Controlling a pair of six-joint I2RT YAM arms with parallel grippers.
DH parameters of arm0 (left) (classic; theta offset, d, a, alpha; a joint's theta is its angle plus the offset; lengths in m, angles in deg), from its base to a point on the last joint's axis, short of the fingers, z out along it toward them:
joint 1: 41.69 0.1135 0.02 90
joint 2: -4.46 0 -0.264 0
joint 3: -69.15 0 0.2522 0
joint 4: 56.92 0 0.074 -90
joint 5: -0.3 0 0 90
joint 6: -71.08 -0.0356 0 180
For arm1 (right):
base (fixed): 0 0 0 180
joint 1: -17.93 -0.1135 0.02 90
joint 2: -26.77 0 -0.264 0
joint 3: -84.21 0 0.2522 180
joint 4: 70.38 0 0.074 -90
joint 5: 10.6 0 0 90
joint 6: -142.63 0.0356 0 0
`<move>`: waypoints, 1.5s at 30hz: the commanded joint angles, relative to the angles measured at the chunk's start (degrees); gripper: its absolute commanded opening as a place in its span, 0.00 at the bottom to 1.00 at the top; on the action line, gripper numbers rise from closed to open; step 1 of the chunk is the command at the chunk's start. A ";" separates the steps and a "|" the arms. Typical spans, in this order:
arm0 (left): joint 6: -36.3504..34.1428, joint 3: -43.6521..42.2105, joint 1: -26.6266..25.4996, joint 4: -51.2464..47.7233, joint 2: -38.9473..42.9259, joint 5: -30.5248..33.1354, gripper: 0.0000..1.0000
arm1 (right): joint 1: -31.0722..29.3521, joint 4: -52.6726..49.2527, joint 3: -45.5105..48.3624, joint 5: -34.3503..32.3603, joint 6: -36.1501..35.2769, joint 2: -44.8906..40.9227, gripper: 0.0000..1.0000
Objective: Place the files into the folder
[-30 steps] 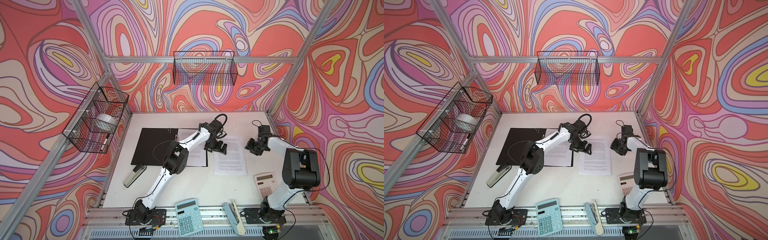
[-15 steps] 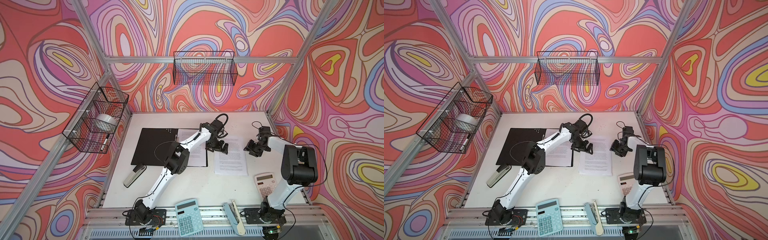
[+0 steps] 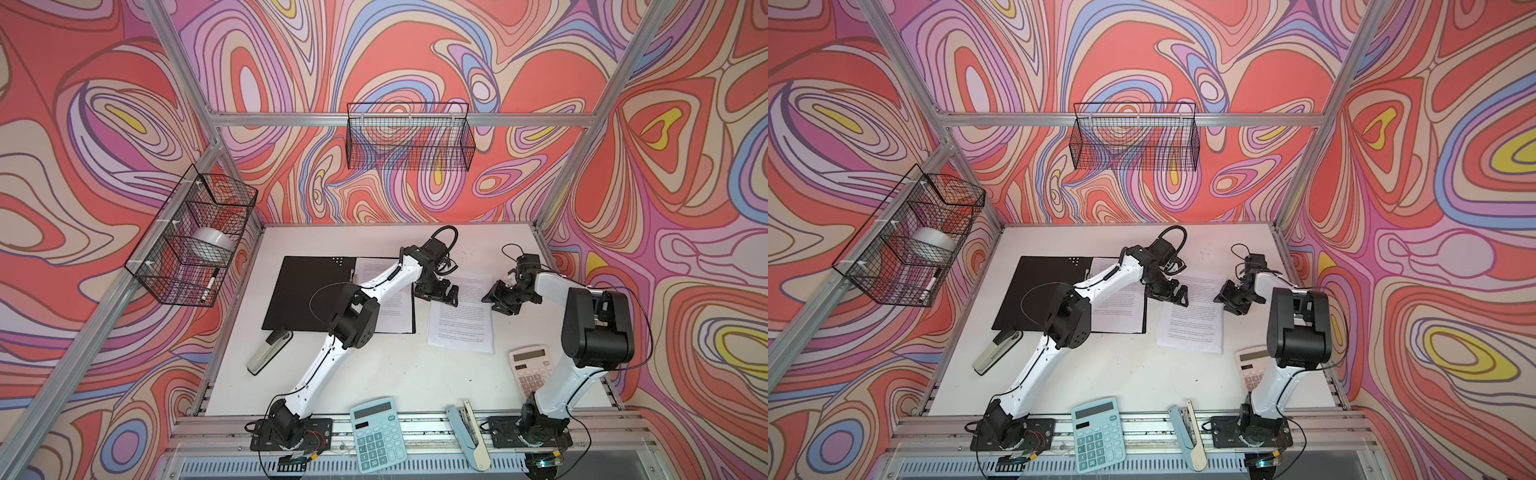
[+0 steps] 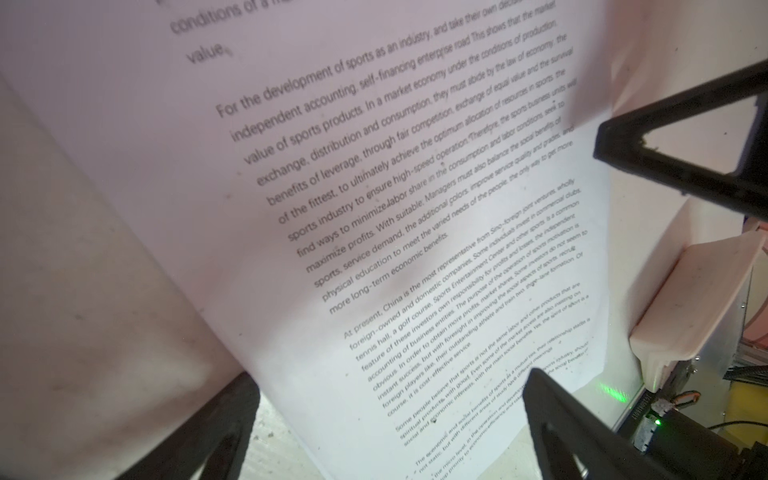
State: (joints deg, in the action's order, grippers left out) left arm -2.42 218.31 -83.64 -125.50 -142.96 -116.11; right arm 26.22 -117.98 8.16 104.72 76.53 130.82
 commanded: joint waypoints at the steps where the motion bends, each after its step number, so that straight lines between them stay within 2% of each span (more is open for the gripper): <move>1: -0.98 -0.37 -0.32 -1.07 -3.67 -1.49 1.00 | 0.05 -1.14 0.85 1.56 -0.77 -0.57 0.46; 8: 0.03 -0.87 -0.32 -0.99 -2.66 -3.47 1.00 | 0.05 -0.95 0.49 0.52 -1.44 -1.33 0.38; 14: 0.03 -0.85 -0.30 -0.83 -2.01 -3.20 1.00 | 0.05 -1.87 0.38 -4.05 -2.36 -2.26 0.21; 24: 0.21 -0.83 0.20 -1.15 -0.98 -3.70 1.00 | 0.01 -2.72 -0.52 -6.51 -3.86 -6.53 0.01; 35: -0.99 -0.74 1.70 -2.43 5.03 -2.08 1.00 | 0.05 -6.15 -3.52 -7.63 -6.25 -8.88 0.00; 45: -1.64 1.59 2.74 -4.41 10.73 -4.24 1.00 | 0.05 -7.32 -4.49 -6.26 -6.63 -10.78 0.00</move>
State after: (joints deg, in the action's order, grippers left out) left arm -2.69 218.07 -81.37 -127.52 -135.46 -119.44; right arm 26.22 -124.32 4.65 98.27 70.85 121.23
